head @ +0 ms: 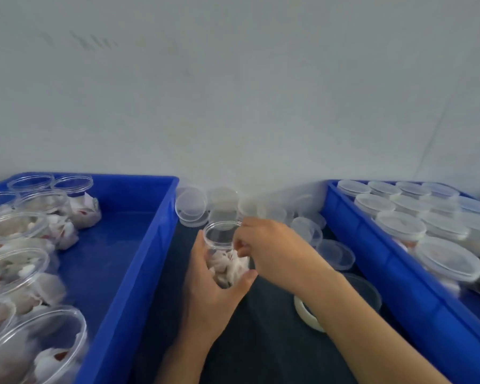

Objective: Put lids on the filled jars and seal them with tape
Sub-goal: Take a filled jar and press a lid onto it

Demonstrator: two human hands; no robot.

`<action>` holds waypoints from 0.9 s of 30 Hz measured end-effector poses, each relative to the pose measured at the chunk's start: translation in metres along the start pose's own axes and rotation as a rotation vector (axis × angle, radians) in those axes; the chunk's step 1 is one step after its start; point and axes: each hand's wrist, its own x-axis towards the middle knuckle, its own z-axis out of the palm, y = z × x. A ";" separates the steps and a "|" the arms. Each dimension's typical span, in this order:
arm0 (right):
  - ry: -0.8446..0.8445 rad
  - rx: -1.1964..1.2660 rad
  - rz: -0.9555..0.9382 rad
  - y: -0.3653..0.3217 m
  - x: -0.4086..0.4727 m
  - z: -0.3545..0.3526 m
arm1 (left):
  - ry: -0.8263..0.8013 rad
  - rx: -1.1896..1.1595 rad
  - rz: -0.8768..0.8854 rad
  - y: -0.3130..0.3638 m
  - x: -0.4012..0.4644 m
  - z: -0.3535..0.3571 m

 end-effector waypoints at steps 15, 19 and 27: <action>0.274 0.285 0.552 0.055 -0.013 0.105 | 0.132 0.147 -0.001 -0.008 -0.003 0.006; 0.099 0.075 0.498 0.052 -0.008 0.115 | 0.121 0.172 -0.003 -0.009 -0.002 0.006; 0.201 0.079 0.484 0.051 -0.009 0.109 | 0.098 0.196 -0.005 -0.011 -0.004 0.006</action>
